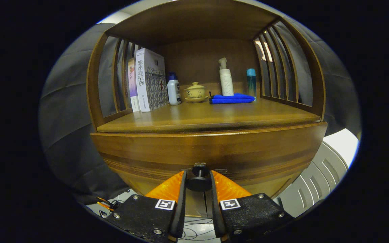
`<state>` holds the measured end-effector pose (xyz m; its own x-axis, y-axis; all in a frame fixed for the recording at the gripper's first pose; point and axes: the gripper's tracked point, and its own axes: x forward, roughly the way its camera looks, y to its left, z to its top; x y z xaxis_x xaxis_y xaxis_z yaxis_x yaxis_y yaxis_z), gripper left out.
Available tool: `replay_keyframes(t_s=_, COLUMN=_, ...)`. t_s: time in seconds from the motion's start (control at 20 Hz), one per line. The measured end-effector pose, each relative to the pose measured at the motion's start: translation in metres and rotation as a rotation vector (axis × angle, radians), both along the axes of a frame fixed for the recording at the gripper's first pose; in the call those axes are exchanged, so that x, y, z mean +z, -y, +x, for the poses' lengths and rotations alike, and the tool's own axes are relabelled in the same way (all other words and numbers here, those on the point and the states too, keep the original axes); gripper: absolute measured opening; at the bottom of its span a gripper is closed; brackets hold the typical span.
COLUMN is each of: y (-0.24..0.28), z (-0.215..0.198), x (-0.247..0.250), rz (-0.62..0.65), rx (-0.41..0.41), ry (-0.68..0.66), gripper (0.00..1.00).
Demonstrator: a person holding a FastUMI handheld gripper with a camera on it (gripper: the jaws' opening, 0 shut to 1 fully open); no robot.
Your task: Pull open the drawer, take out the items inside it, and place them on the countertop above the cabinet.
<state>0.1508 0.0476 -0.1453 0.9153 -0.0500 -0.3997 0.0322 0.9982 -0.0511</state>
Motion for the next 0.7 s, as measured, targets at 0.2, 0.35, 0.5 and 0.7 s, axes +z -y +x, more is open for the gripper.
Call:
replay_keyframes(t_s=0.2, y=-0.001, z=-0.022, x=0.001, rz=0.005, rx=0.013, ry=-0.007, gripper=0.35)
replay_keyframes(t_s=0.35, y=-0.003, z=-0.041, x=0.002, rz=0.011, rx=0.016, ry=-0.01, gripper=0.35)
replay_keyframes(t_s=0.5, y=-0.003, z=-0.057, x=0.0, rz=0.016, rx=0.01, ry=-0.013, gripper=0.35)
replay_keyframes(t_s=0.7, y=-0.001, z=-0.076, x=-0.007, rz=0.001, rx=0.024, ry=-0.011, gripper=0.35)
